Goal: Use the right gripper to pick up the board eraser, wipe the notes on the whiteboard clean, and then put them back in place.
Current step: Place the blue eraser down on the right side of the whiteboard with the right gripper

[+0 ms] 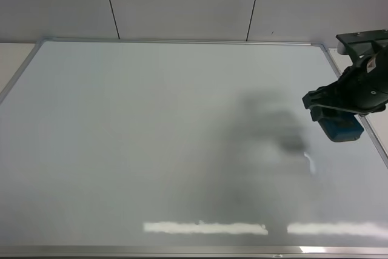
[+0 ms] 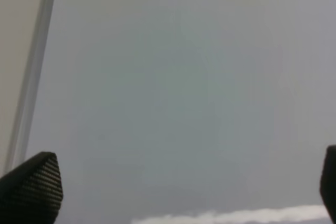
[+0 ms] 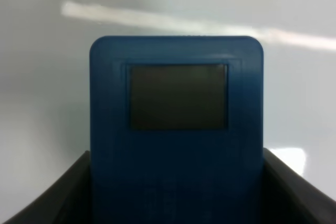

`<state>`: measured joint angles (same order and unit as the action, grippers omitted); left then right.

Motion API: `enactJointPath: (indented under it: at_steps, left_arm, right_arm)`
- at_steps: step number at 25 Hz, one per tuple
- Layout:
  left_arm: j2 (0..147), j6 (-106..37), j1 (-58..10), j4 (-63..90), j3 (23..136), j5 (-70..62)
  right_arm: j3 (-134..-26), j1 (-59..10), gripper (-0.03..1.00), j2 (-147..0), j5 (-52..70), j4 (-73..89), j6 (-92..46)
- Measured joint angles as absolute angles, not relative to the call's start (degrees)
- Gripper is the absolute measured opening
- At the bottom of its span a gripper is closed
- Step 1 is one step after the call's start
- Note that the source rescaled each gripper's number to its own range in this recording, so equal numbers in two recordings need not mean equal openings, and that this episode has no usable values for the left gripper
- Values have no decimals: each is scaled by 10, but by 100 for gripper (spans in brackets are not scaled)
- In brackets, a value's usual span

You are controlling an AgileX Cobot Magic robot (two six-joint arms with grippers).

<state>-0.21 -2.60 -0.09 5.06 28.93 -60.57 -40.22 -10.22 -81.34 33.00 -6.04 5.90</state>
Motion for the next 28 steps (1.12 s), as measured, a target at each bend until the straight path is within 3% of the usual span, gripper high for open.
enactJointPath:
  at_steps: [12, 28]
  left_arm:
    - [-2, -26, -1, 51, 289, -606]
    - [-2, -26, -1, 51, 289, -606]
  right_arm:
    - [-332, -34, 0, -820, 192, -71, 15]
    - [-330, -30, 0, -932, 122, -83, 0]
